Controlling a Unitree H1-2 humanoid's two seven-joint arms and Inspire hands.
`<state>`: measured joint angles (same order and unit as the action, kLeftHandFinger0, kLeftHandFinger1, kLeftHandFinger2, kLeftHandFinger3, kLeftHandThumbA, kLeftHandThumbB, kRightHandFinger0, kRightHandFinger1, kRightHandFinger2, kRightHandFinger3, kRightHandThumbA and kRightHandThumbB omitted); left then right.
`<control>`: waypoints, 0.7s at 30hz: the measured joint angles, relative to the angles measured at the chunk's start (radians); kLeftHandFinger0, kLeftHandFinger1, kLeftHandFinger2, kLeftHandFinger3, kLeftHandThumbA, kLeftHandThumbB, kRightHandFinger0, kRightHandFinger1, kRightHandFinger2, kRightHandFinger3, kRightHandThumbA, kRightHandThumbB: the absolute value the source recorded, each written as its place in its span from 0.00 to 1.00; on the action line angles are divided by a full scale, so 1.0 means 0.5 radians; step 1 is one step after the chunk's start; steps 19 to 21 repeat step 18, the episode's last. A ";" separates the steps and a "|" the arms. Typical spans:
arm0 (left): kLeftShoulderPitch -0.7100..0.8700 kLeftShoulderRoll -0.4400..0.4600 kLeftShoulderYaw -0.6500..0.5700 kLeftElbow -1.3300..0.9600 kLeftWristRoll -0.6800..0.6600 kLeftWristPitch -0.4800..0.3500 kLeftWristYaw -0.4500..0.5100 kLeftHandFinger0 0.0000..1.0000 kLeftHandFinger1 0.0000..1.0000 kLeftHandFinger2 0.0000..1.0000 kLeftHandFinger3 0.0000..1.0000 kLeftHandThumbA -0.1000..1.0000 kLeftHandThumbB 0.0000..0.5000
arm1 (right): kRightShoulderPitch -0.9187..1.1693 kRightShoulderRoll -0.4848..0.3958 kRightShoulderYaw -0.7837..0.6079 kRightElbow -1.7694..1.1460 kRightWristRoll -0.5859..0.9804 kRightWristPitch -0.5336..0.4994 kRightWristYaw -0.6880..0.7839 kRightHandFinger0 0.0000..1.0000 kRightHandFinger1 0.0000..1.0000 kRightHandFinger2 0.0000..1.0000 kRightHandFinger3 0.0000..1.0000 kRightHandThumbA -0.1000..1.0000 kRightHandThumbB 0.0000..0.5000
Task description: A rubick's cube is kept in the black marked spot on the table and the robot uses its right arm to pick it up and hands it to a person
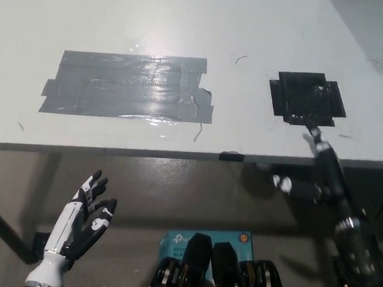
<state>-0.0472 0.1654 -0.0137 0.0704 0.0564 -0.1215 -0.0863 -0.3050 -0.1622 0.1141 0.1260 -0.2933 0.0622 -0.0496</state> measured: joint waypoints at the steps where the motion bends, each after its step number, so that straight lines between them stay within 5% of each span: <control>1: 0.001 -0.001 0.000 0.007 0.000 0.000 0.000 0.92 1.00 1.00 1.00 0.64 0.19 | 0.096 -0.013 -0.012 -0.102 0.012 -0.004 0.001 1.00 1.00 1.00 1.00 0.92 0.78; 9: 0.040 -0.006 -0.001 0.018 0.001 -0.006 0.000 0.92 1.00 1.00 1.00 0.60 0.19 | 0.445 -0.083 -0.090 -0.562 0.150 -0.175 0.020 1.00 1.00 1.00 1.00 0.86 0.74; 21: 0.048 -0.009 0.000 0.017 0.000 -0.015 0.000 0.90 1.00 1.00 1.00 0.58 0.20 | 0.443 -0.087 -0.102 -0.251 0.291 -0.405 0.062 1.00 1.00 1.00 1.00 0.87 0.77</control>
